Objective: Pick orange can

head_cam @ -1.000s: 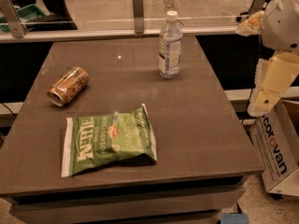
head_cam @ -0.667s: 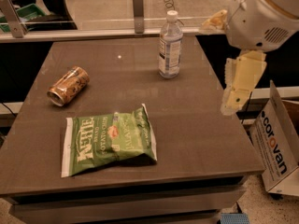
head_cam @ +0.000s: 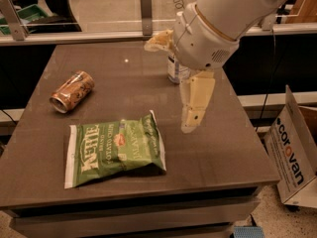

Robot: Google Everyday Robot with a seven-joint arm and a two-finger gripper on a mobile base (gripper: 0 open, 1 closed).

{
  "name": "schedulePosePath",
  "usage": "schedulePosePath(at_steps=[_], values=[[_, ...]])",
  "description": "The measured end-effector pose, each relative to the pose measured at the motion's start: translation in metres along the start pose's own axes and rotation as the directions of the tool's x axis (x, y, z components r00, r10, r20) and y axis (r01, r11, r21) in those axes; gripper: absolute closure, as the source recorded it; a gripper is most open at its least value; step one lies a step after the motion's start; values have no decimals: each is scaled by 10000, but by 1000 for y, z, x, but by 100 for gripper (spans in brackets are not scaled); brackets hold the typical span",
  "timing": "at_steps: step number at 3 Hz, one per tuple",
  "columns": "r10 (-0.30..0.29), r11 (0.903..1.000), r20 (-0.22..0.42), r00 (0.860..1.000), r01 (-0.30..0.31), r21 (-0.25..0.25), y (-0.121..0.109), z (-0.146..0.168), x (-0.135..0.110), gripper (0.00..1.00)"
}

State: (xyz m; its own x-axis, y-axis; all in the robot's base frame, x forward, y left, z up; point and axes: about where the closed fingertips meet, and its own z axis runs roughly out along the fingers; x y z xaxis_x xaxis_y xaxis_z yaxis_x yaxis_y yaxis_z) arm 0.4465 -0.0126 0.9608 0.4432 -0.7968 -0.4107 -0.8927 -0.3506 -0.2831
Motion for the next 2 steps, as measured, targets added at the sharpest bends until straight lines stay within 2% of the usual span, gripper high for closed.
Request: schedulePosePath(at_steps=[1,2], values=[[-1,10000,0,10000,1,1,0,0,0,0],[-345,9994,260,9991,345,5,-7,3,-5,0]])
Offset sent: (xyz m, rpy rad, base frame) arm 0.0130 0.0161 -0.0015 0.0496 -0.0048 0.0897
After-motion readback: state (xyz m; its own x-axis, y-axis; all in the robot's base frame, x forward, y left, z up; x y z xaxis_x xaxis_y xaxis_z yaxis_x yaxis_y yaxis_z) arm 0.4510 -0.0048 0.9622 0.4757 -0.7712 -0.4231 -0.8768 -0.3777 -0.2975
